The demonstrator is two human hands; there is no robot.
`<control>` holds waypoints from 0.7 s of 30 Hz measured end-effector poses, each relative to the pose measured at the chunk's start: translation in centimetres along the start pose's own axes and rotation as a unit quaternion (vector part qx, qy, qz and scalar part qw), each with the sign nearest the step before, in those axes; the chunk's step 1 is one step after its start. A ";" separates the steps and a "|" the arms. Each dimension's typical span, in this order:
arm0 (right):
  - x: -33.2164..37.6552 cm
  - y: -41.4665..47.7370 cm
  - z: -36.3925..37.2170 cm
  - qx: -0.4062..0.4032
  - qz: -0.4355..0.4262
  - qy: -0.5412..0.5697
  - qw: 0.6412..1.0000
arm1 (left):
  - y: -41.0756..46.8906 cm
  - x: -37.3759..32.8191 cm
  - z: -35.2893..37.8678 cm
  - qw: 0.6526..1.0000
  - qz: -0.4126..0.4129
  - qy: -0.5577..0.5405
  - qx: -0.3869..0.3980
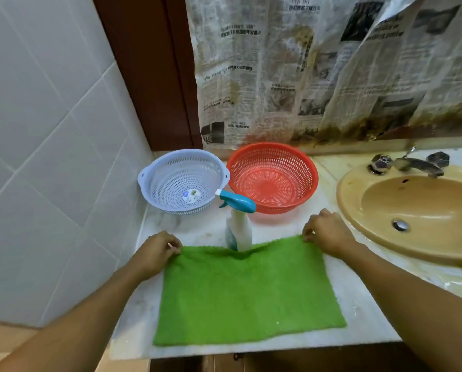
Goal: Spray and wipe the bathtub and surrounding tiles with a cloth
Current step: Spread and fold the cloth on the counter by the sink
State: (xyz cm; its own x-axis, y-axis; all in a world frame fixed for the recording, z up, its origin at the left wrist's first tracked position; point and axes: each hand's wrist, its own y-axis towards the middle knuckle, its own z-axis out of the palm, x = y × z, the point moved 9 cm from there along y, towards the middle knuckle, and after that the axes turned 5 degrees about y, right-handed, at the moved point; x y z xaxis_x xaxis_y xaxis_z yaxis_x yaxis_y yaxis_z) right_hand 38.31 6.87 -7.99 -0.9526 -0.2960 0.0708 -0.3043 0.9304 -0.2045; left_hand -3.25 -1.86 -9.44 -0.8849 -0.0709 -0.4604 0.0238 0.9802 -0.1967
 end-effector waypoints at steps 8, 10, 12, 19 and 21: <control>2.5 0.1 2.7 0.027 -0.087 -0.079 0.993 | 0.4 0.8 2.8 0.995 0.025 0.093 0.006; 2.7 -0.1 2.8 0.018 -0.072 -0.070 0.995 | 0.3 0.9 2.8 0.995 0.018 0.098 -0.005; 2.8 -0.4 2.7 0.011 -0.064 -0.062 0.996 | 0.1 1.0 2.8 0.996 0.017 0.082 -0.012; 1.1 -1.8 1.5 0.013 -0.020 0.109 0.994 | -1.8 2.9 0.6 0.977 -0.082 -0.192 -0.053; 0.6 -2.6 0.5 0.008 -0.017 0.130 0.991 | -2.8 3.0 -0.7 0.968 -0.085 -0.228 -0.067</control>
State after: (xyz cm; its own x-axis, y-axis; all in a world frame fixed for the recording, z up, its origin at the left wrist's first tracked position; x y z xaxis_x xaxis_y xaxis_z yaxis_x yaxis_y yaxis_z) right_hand 38.50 4.18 -7.90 -0.9092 -0.2586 0.3264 -0.3376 0.9166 -0.2140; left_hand -6.27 -4.67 -9.63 -0.5732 -0.2778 -0.7709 -0.1925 0.9601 -0.2028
